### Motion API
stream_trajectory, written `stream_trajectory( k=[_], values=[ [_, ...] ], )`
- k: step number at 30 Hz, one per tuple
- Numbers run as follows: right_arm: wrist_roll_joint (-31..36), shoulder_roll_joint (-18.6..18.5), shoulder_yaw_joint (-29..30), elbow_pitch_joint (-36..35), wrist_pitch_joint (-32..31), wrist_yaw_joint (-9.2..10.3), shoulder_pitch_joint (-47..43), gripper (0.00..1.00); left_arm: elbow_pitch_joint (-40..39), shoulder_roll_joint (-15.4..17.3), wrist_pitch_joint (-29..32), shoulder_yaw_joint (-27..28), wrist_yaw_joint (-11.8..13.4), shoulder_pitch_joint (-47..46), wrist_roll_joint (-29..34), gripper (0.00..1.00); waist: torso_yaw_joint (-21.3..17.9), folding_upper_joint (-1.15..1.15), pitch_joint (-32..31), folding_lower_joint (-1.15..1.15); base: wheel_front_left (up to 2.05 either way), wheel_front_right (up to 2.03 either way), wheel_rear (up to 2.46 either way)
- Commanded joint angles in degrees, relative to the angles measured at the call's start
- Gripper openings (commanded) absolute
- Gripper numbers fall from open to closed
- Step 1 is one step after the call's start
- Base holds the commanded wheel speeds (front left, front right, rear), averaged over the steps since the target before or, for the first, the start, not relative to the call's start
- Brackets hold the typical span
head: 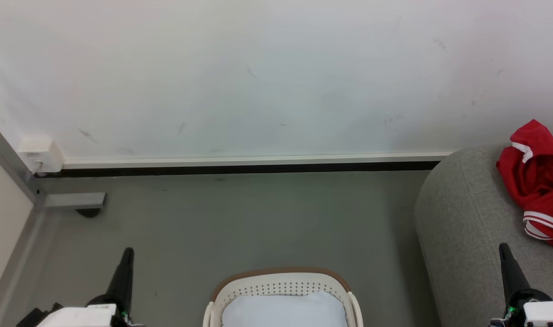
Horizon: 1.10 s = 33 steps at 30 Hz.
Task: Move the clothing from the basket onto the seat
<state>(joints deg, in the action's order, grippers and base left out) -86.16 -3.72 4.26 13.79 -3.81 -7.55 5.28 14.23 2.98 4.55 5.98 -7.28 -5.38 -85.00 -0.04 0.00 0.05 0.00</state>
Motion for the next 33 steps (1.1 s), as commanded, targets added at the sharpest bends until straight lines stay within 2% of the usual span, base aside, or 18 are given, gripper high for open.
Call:
stream_trajectory(
  k=[1,18,33],
  values=[
    [-1.28,-0.07,0.52,0.01,-0.39,0.1,0.77,0.0,-0.31,0.15,0.45,0.34,-0.3,-0.56,-1.66,0.0,0.0,0.0,0.01,0.0,0.0,0.0,0.0],
    [-7.12,0.3,1.65,0.26,-2.21,0.12,1.16,0.0,-0.24,-0.08,2.23,0.69,-0.38,-1.17,-7.95,0.0,0.04,0.0,0.13,0.0,0.0,0.0,0.0],
    [-6.78,0.4,1.79,0.26,-2.41,0.12,1.17,0.0,-0.25,-0.08,2.21,0.66,-0.38,-1.12,-7.77,0.0,0.04,0.0,0.13,0.0,0.0,0.0,0.0]
  ],
)
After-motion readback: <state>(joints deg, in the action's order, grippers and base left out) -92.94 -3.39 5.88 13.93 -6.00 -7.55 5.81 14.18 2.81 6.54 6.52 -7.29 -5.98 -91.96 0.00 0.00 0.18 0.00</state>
